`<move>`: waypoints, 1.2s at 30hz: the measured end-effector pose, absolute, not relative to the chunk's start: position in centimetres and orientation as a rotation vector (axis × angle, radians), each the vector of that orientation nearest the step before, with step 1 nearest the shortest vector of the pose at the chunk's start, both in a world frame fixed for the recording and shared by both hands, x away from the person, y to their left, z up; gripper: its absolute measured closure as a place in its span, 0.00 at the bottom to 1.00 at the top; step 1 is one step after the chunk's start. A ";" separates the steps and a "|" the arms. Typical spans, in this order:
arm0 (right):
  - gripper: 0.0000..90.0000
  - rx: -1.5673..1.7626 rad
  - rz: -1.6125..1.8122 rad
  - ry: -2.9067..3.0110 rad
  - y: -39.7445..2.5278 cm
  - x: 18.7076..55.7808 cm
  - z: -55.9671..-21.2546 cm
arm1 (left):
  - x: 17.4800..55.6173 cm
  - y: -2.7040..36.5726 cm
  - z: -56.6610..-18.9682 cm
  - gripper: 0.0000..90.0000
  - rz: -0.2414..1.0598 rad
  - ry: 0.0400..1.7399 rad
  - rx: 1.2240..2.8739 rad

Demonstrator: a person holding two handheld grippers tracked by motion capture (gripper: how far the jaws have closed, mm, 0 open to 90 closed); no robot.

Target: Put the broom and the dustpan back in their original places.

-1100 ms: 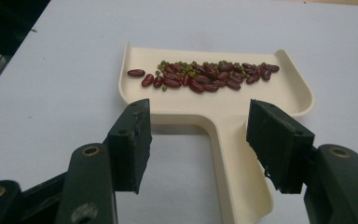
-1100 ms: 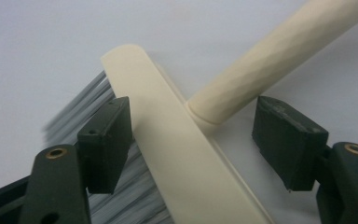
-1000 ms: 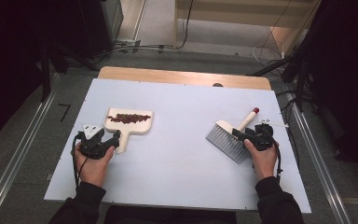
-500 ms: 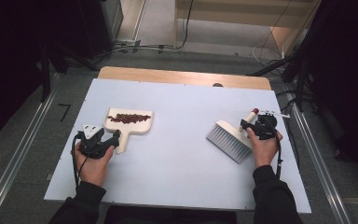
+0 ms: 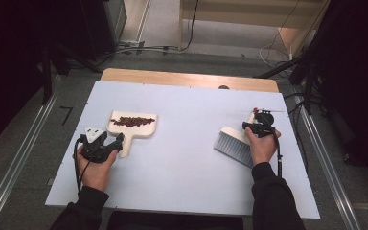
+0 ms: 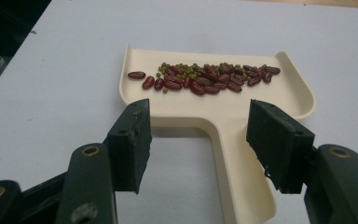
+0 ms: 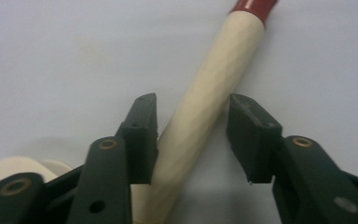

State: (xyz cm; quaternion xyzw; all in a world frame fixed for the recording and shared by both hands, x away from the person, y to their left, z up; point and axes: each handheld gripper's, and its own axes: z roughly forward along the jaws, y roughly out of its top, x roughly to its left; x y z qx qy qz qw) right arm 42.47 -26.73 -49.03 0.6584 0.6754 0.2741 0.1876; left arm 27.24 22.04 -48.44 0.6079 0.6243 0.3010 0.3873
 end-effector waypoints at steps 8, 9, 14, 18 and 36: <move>0.73 1.791 0.754 1.928 -25.8 40.9 -49.0 | 27.2 22.0 -48.4 0.46 0.766 1.587 1.550; 0.74 1.786 0.758 1.934 -25.7 40.7 -49.0 | 27.2 22.0 -48.4 0.46 0.766 1.587 1.549; 0.75 1.758 0.743 1.902 -25.1 39.5 -49.2 | 27.2 21.9 -48.4 0.46 0.768 1.586 1.550; 0.75 1.785 0.752 1.869 -25.3 39.4 -49.3 | 27.2 22.0 -48.4 0.46 0.769 1.586 1.548; 0.33 1.592 0.986 1.919 -26.6 37.6 -48.4 | 27.7 23.0 -48.8 0.34 0.769 1.627 1.523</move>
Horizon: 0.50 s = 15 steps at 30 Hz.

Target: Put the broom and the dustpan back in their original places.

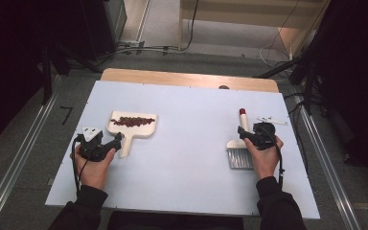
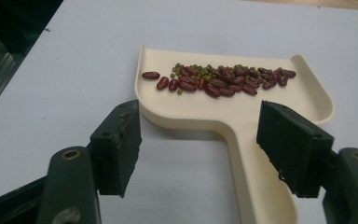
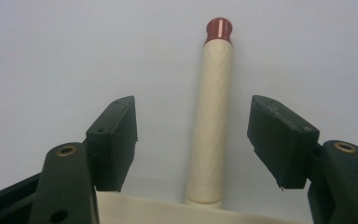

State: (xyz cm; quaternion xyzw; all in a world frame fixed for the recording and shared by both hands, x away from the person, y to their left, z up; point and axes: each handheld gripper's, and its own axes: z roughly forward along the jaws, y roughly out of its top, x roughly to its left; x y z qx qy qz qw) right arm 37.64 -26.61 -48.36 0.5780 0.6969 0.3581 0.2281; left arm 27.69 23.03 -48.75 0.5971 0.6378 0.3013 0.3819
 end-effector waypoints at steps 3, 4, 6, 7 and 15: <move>0.29 1.535 1.022 1.936 -26.9 37.2 -48.2 | 27.8 23.3 -48.9 0.30 0.764 1.629 1.526; 0.27 1.524 1.033 1.943 -27.0 37.1 -48.1 | 27.9 23.4 -48.9 0.30 0.759 1.633 1.527; 0.27 1.513 1.040 1.943 -27.2 36.7 -48.0 | 27.9 23.7 -49.0 0.28 0.762 1.631 1.528; 0.27 1.507 1.059 1.950 -27.3 36.6 -48.0 | 27.8 23.8 -49.0 0.28 0.762 1.632 1.530; 0.26 1.485 1.101 1.949 -28.6 35.0 -47.5 | 27.4 24.9 -49.0 0.25 0.765 1.639 1.537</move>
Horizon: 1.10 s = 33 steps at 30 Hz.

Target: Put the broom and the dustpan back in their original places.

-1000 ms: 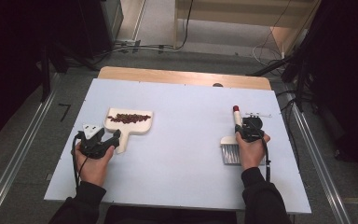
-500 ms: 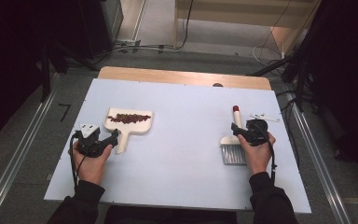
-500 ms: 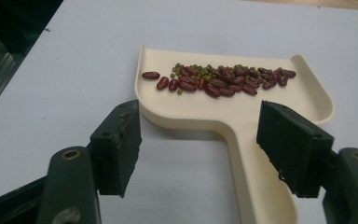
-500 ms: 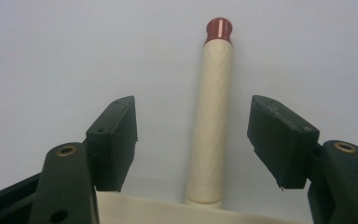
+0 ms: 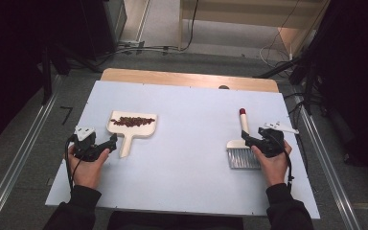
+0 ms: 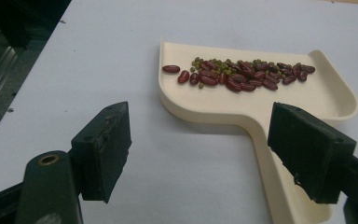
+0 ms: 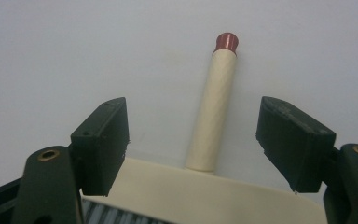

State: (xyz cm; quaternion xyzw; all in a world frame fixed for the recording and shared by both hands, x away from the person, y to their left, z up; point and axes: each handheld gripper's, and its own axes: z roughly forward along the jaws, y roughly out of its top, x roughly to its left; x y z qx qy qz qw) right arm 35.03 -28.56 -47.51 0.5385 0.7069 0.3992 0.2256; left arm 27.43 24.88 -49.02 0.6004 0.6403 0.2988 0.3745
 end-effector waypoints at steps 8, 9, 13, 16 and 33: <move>0.26 1.490 1.125 1.929 -30.4 33.4 -47.2 | 27.2 25.6 -49.1 0.22 0.766 1.636 1.549; 0.26 1.494 1.123 1.927 -30.6 33.2 -47.2 | 27.2 25.6 -49.1 0.21 0.765 1.636 1.551; 0.26 1.494 1.122 1.924 -31.4 32.6 -47.2 | 27.0 25.8 -49.2 0.21 0.763 1.631 1.559; 0.26 1.489 1.118 1.921 -31.9 32.0 -47.1 | 26.8 25.8 -49.2 0.21 0.758 1.624 1.565; 0.27 1.505 1.092 1.896 -34.5 29.8 -47.3 | 25.4 25.6 -48.9 0.20 0.758 1.592 1.576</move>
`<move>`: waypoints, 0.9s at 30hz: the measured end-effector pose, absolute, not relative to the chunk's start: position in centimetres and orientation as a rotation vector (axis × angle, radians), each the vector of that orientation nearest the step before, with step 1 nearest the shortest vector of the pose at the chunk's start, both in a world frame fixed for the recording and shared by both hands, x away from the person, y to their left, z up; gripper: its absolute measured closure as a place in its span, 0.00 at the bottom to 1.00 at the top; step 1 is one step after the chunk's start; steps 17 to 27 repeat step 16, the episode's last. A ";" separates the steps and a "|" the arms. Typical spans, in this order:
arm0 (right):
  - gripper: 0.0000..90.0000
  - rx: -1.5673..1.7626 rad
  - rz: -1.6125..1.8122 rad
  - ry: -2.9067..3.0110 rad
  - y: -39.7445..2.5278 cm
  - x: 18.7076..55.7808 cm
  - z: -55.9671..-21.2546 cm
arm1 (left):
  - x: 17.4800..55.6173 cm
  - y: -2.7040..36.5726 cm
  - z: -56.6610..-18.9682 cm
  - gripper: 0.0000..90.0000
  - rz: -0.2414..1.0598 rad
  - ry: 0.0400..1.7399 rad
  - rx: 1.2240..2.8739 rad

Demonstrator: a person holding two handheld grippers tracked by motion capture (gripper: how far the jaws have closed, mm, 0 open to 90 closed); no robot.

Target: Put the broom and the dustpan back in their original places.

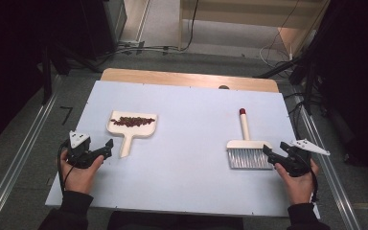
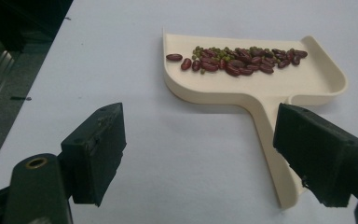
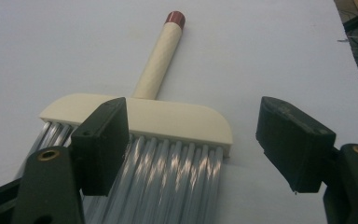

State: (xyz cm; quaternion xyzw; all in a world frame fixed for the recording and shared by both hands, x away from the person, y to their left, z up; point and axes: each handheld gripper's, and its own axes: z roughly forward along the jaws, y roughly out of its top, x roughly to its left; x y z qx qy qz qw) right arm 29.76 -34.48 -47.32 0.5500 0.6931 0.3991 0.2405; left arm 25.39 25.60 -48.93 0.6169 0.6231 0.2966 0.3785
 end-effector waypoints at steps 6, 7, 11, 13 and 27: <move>0.27 1.516 1.082 1.895 -35.1 29.2 -47.6 | 24.9 25.6 -48.9 0.20 0.757 1.584 1.581; 0.27 1.517 1.080 1.895 -35.2 29.1 -47.6 | 24.8 25.6 -48.9 0.20 0.757 1.581 1.584; 0.27 1.524 1.077 1.893 -35.5 28.8 -47.7 | 24.5 25.5 -48.9 0.20 0.758 1.576 1.593; 0.26 1.530 1.073 1.888 -35.6 28.7 -47.7 | 24.5 25.5 -48.9 0.20 0.764 1.577 1.594; 0.26 1.528 1.080 1.877 -35.6 28.7 -47.6 | 24.4 25.6 -49.0 0.20 0.768 1.582 1.593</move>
